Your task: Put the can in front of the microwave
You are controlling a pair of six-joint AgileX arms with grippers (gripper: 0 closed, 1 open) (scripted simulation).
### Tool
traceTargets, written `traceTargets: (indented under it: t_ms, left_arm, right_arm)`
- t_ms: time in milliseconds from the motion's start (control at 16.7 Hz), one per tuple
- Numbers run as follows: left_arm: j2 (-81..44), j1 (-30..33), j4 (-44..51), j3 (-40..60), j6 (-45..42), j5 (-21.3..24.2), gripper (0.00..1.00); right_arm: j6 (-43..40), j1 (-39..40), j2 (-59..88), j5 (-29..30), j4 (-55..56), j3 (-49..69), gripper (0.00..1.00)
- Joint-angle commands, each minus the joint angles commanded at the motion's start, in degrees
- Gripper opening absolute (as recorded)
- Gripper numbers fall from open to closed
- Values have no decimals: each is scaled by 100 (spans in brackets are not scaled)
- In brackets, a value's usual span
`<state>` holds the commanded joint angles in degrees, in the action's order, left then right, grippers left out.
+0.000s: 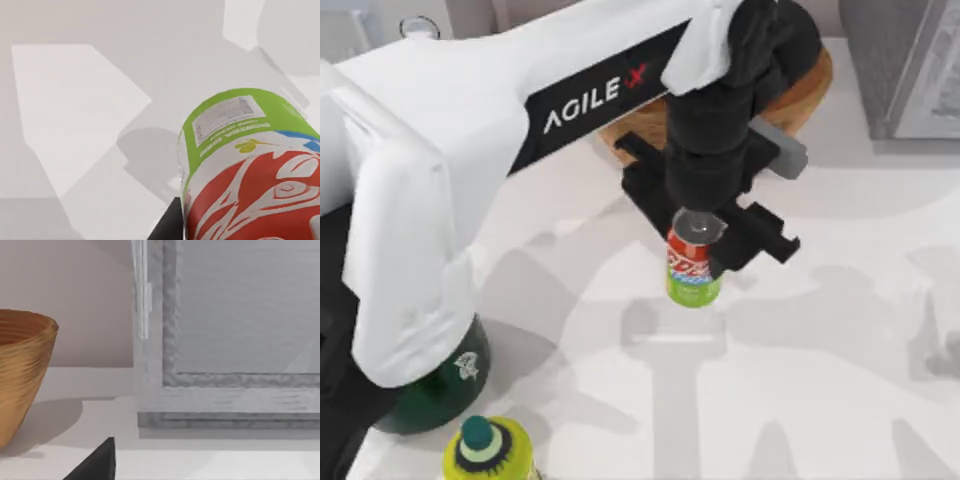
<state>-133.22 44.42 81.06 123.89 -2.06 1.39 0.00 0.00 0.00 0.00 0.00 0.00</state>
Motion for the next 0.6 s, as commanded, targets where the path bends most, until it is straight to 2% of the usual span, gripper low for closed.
traceTargets:
  t_ms: [240, 600]
  left_arm:
    - [457, -1321, 332, -103, -880, 188, 0]
    - [749, -4318, 244, -433, -1814, 196, 0]
  right_arm:
    - [0, 0, 0, 0, 0, 0, 100]
    - [0, 0, 0, 0, 0, 0, 100]
